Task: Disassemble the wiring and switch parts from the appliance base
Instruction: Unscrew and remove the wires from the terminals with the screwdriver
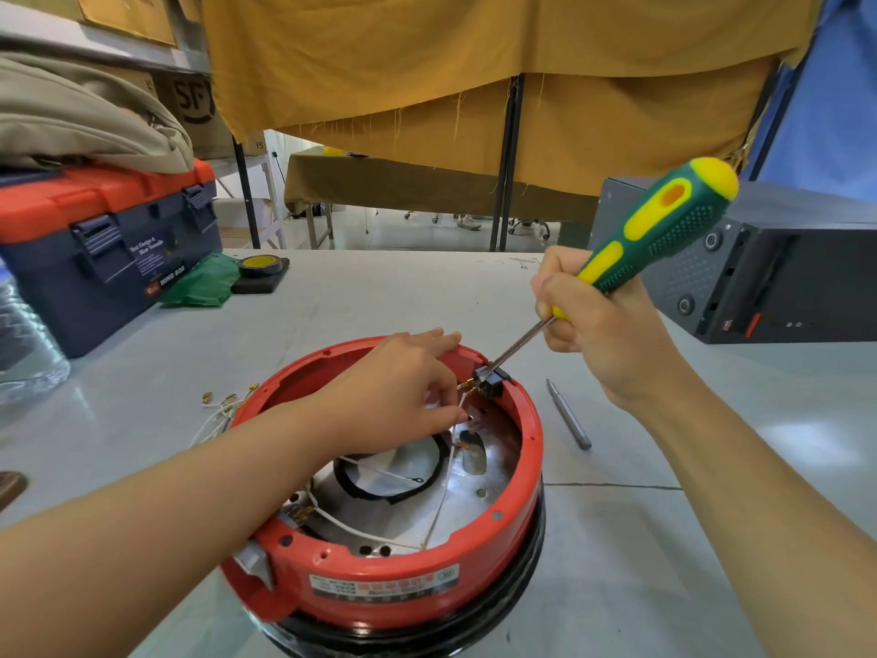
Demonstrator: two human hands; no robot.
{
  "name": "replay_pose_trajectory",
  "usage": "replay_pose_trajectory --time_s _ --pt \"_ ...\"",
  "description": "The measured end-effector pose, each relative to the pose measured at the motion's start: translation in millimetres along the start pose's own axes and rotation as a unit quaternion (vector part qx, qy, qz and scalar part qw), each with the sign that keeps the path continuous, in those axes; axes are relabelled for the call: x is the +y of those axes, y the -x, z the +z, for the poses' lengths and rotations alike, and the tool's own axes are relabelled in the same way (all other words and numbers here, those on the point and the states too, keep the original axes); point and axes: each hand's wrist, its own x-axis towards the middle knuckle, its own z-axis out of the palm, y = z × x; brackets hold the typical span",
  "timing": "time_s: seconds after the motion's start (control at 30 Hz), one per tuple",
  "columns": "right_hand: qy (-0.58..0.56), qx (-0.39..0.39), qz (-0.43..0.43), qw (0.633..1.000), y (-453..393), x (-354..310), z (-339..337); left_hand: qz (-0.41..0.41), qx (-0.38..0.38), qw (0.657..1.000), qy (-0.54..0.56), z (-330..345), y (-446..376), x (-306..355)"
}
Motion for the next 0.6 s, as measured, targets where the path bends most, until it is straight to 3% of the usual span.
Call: replay_pose_trajectory --time_s 0.43,0.6 --pt "-0.101 0.053 0.025 0.993 5.2 10.8 -3.8 0.001 -0.001 1.000 -0.002 1.0 -0.8 -0.7" --pt "-0.026 0.026 -0.006 0.999 0.7 2.5 -3.0 0.004 0.000 1.000 -0.005 0.2 -0.4 -0.3"
